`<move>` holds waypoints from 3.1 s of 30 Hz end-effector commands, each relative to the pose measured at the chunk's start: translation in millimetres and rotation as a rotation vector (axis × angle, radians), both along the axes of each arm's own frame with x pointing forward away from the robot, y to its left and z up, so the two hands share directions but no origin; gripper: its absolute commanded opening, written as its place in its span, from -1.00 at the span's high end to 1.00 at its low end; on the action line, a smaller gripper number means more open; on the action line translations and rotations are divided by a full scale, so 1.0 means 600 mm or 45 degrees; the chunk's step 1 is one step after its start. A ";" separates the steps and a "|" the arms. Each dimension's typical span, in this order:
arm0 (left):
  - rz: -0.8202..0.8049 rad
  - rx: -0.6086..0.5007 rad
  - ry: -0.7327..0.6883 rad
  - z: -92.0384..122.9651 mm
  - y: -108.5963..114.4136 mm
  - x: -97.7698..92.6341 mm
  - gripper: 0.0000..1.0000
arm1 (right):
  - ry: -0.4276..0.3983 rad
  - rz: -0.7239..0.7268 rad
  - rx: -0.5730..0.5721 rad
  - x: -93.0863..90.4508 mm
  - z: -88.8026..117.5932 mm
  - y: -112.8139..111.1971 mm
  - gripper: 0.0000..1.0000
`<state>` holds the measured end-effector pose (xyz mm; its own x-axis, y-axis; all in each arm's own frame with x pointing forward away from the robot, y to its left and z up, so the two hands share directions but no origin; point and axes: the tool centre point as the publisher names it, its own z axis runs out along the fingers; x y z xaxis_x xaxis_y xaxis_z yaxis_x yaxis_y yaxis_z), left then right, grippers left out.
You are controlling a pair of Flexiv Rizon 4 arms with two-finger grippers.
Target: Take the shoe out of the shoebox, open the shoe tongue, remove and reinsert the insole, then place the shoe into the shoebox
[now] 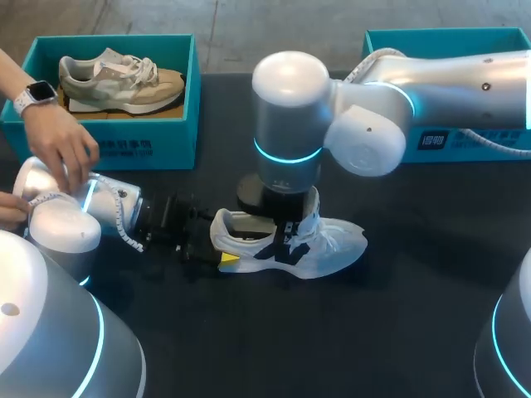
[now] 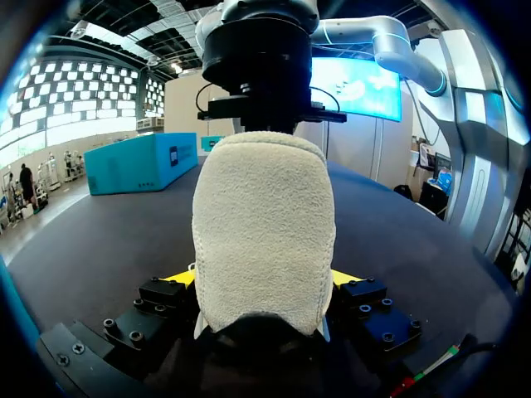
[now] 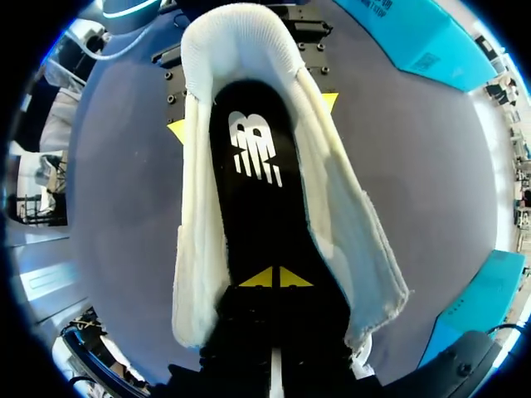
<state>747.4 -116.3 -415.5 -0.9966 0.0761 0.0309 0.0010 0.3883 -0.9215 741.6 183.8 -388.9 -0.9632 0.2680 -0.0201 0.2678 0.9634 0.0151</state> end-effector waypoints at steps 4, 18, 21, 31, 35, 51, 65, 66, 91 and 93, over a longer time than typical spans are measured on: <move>0.002 0.004 -0.001 -0.005 0.004 -0.001 1.00 | -0.054 0.004 0.031 -0.001 0.015 0.001 1.00; 0.002 0.004 -0.001 -0.005 0.004 -0.001 1.00 | -0.013 0.066 0.099 0.015 -0.016 0.032 0.87; 0.002 0.004 -0.001 -0.005 0.004 -0.001 1.00 | -0.001 0.067 0.106 0.012 -0.021 0.033 0.55; 0.002 0.004 -0.001 -0.005 0.004 -0.001 1.00 | -0.008 0.051 0.103 0.013 -0.022 0.034 0.26; 0.002 0.004 -0.001 -0.005 0.004 -0.001 1.00 | -0.013 0.058 0.106 0.023 -0.034 0.044 0.17; 0.002 0.004 -0.001 -0.005 0.004 -0.001 1.00 | 0.176 0.070 0.119 0.014 -0.114 0.061 0.31; 0.002 0.004 -0.001 -0.005 0.004 -0.001 1.00 | 0.264 0.046 0.127 -0.023 -0.143 0.076 0.29; 0.002 0.004 -0.001 -0.005 0.004 -0.001 1.00 | 0.293 0.043 0.123 -0.024 -0.146 0.077 0.30; 0.002 0.004 -0.001 -0.005 0.004 -0.001 1.00 | 0.352 0.039 0.192 -0.017 -0.106 0.055 1.00; 0.002 0.004 -0.001 -0.005 0.004 -0.001 1.00 | 0.312 0.029 0.200 -0.014 -0.088 0.047 1.00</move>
